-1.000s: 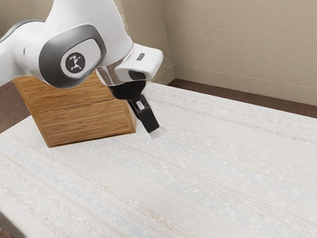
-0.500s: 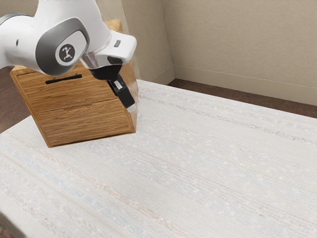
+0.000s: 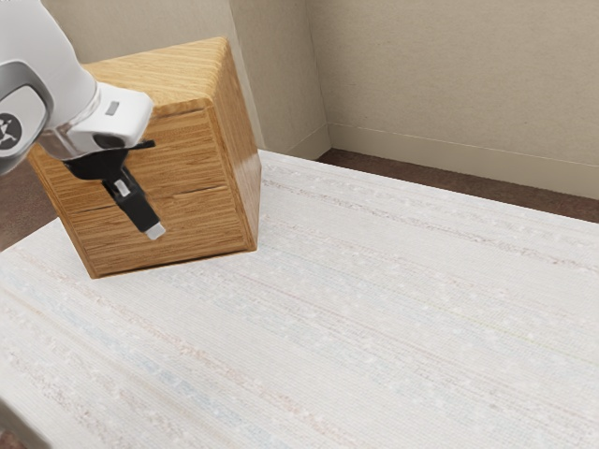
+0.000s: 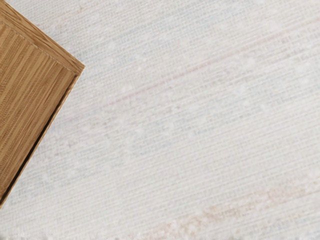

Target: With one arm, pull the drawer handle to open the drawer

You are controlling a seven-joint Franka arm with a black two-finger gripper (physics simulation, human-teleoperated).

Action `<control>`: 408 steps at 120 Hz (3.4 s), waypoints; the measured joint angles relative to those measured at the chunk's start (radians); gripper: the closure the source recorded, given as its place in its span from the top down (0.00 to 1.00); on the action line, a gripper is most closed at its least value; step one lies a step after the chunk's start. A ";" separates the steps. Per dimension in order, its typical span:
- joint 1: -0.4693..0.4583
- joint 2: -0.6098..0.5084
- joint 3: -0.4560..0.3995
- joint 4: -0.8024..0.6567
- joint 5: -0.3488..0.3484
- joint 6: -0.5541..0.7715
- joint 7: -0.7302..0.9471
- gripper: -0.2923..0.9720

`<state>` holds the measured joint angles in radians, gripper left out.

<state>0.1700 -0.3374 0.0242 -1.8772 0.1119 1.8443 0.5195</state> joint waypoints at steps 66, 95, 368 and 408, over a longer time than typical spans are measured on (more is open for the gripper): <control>0.001 0.119 -0.045 0.035 -0.016 0.152 0.005 0.75; -0.022 0.274 -0.088 0.198 -0.017 0.157 0.007 0.75; 0.072 0.397 0.261 0.348 -0.100 0.119 0.323 0.61; -0.108 0.397 0.188 0.375 -0.092 0.121 0.348 0.65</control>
<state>0.0621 0.0594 0.2123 -1.5025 0.0196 1.9652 0.8671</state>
